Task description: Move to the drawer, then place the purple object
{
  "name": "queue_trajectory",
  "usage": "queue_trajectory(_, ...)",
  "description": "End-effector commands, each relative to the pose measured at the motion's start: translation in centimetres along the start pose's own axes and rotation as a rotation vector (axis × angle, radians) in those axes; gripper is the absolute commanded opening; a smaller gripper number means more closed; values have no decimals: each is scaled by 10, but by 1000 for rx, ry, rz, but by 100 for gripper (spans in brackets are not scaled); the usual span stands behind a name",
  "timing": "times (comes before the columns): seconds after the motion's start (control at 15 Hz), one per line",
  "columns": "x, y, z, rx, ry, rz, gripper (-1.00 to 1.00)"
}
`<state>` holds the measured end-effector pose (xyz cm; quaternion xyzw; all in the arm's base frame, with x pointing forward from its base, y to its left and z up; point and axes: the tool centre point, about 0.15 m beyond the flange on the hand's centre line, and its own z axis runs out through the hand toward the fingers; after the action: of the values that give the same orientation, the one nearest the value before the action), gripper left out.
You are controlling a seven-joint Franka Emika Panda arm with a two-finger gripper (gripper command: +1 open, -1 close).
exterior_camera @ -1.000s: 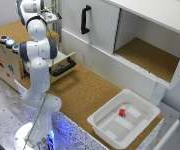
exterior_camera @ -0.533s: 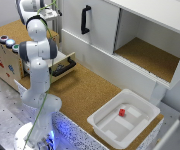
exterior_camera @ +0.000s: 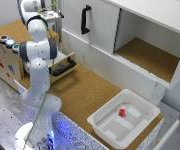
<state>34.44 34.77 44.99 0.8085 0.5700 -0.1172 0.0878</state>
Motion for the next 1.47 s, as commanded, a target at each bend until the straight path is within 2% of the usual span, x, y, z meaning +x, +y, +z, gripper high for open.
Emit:
queue_trajectory(0.0,-59,-8,63,-38,232,-22,-100)
queue_trajectory(0.13,-66,-13,77,-17,237,-33,-100)
queue_trajectory(0.2,-68,-13,85,-2,212,-23,-100)
queue_trajectory(0.4,-77,-16,95,16,240,-40,-100)
queue_trajectory(0.6,-77,-18,103,-3,283,-70,-100)
queue_trajectory(0.67,-75,-18,106,9,303,-92,-100)
queue_trajectory(0.93,-62,-14,114,-24,327,-168,-100)
queue_trajectory(1.4,-35,-1,130,-28,371,-230,-100)
